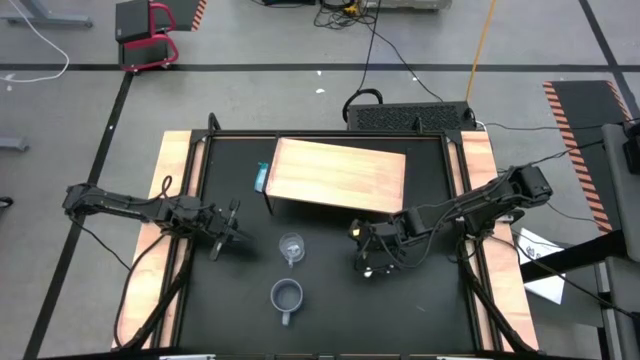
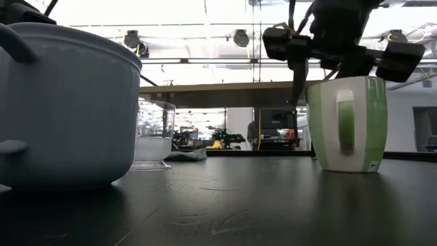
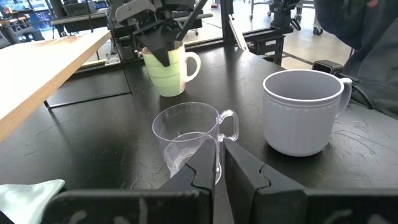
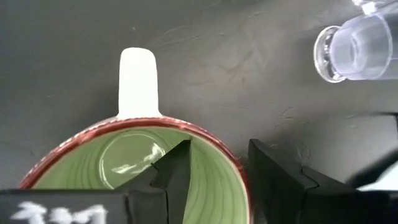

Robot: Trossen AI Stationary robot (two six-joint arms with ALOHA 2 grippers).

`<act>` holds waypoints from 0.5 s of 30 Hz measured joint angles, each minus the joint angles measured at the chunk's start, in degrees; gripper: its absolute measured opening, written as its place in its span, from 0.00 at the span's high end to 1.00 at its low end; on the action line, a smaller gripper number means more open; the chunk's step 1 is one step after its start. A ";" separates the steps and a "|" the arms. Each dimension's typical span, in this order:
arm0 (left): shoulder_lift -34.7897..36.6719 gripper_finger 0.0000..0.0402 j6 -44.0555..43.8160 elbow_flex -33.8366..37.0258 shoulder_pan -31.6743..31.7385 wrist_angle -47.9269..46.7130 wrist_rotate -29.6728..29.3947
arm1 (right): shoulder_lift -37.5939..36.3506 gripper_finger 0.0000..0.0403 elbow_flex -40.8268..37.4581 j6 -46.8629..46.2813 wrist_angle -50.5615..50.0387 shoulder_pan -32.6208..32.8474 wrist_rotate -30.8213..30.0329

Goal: Stack small to large cups/mugs on shelf
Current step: Put the green cup on the shelf

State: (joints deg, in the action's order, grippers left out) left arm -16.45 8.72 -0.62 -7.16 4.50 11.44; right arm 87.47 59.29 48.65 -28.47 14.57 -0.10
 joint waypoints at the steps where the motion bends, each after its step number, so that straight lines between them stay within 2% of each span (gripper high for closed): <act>1: 0.02 0.92 0.02 0.02 0.01 0.01 0.00 | -0.12 0.63 0.05 -0.01 0.01 0.00 0.00; 15: 0.01 0.92 0.02 0.00 0.01 -0.01 0.00 | -0.16 0.63 2.95 -4.03 -4.81 0.00 0.00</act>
State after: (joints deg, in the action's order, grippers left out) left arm -16.44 8.73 -0.62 -7.15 4.49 11.44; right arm 87.31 62.24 44.62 -33.28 14.57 -0.10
